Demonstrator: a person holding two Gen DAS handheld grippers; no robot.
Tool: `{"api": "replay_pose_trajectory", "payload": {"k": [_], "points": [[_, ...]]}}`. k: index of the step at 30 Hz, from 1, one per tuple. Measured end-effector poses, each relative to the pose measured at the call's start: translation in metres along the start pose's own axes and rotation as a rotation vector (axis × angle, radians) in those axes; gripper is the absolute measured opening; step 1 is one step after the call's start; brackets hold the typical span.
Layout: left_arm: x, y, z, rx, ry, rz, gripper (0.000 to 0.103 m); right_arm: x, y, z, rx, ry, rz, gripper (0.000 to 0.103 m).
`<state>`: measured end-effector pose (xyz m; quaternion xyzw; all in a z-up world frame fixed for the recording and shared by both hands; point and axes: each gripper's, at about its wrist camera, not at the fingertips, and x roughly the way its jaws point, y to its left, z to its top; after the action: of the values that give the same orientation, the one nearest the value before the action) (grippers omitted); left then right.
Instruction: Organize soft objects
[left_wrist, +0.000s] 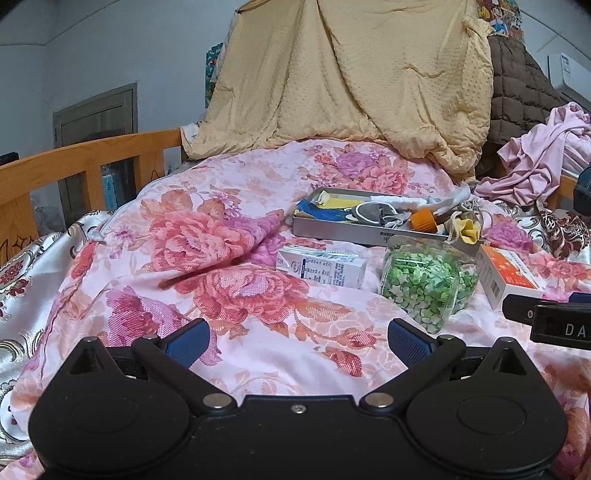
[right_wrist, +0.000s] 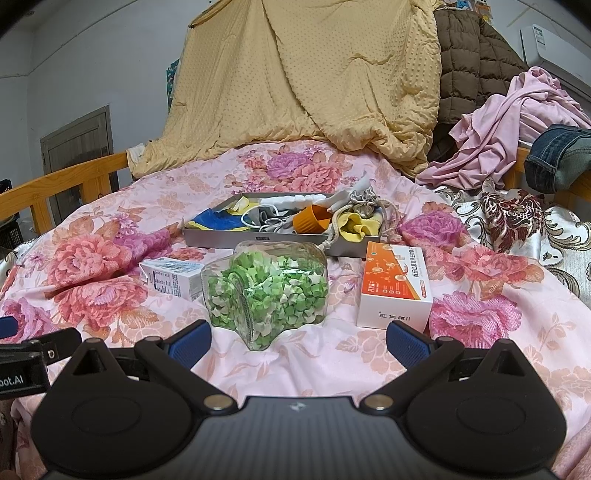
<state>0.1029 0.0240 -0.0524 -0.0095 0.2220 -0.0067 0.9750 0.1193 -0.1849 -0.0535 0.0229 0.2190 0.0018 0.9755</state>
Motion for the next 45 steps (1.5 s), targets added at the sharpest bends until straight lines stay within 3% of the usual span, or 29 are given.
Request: {"api": "replay_pose_trajectory", "payload": {"k": [45], "points": [[0.0018,0.0066,0.003,-0.033,0.011,0.042,0.102,0.0012,0.0019,-0.0011,-0.001,0.004,0.0,0.103]]}}
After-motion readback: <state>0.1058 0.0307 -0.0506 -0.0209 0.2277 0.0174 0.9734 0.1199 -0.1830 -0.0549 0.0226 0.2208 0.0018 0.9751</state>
